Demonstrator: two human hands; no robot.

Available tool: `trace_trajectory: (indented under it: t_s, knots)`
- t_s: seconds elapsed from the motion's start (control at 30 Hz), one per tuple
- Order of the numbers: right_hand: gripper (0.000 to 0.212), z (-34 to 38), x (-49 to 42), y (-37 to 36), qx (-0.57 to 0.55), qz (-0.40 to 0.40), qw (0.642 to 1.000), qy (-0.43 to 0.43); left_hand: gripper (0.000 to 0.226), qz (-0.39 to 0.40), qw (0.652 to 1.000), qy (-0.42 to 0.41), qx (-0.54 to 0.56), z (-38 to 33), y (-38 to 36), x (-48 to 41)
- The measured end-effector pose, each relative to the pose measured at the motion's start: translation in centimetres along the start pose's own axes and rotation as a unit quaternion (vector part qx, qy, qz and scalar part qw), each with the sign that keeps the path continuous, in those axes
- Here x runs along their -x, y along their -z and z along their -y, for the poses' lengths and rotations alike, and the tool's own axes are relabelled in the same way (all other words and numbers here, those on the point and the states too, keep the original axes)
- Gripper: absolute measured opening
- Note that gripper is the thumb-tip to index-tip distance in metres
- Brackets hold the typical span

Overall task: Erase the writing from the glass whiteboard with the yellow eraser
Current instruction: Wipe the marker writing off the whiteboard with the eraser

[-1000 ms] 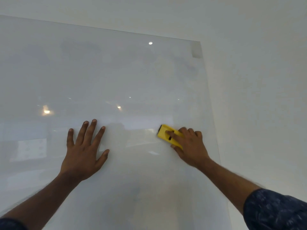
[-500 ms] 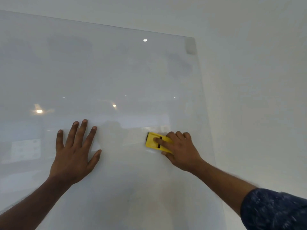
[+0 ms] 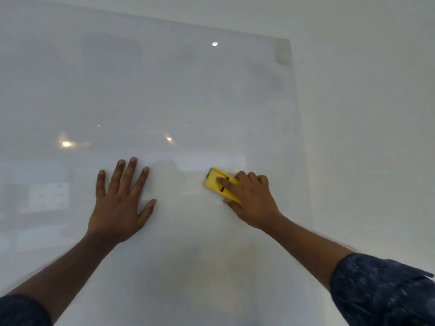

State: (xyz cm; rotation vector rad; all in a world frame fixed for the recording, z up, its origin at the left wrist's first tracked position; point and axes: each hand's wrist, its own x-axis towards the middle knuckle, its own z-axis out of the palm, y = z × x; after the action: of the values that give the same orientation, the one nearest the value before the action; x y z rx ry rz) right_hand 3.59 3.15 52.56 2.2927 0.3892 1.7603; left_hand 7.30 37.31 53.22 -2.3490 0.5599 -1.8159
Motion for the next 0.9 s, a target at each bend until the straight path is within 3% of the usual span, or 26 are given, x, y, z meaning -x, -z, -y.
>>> trace_trajectory:
  t_s: [0.1, 0.23, 0.33, 0.4, 0.5, 0.6, 0.67, 0.73, 0.9]
  knots:
    - [0.05, -1.6, 1.8, 0.1, 0.026, 0.015, 0.999, 0.037, 0.078, 0.002, 1.0, -0.013, -0.001, 0.1, 0.1, 0.4]
    - [0.052, -2.8, -0.5, 0.8, 0.022, 0.012, 0.994, -0.109, 0.077, 0.006, 1.0, -0.022, -0.005, 0.6, -0.1, 1.3]
    - [0.052, 0.1, -2.0, 0.7, -0.022, -0.006, 0.987, -0.158, 0.076, 0.005, 1.0, -0.027, 0.003, 0.6, -0.2, 1.8]
    - [0.054, 3.6, -1.1, 0.3, -0.029, -0.003, 0.992, -0.122, 0.076, 0.004, 1.0, -0.026, 0.006, 0.5, -0.2, 2.2]
    - [0.055, 8.5, 3.4, -0.8, -0.041, 0.015, 0.999, 0.015, 0.075, 0.011, 0.999, -0.034, 0.012, 0.5, 0.1, 2.8]
    - [0.051, 9.4, 8.1, -1.4, -0.031, 0.062, 0.992, 0.107, 0.074, 0.03, 0.998, -0.05, 0.018, 1.4, 0.5, 4.2]
    - [0.048, 7.5, 9.5, -1.5, -0.03, 0.062, 0.996, 0.057, 0.074, 0.039, 0.997, -0.059, 0.015, 2.3, 0.7, 5.5]
    - [0.048, 5.5, 10.1, -1.6, -0.04, 0.053, 0.996, -0.066, 0.073, 0.044, 0.996, -0.07, 0.014, 3.1, 0.8, 6.3]
    - [0.056, 8.6, 10.6, -2.8, -0.126, -0.003, 0.944, -0.305, 0.071, 0.038, 0.996, -0.082, 0.025, 4.3, 0.8, 7.1]
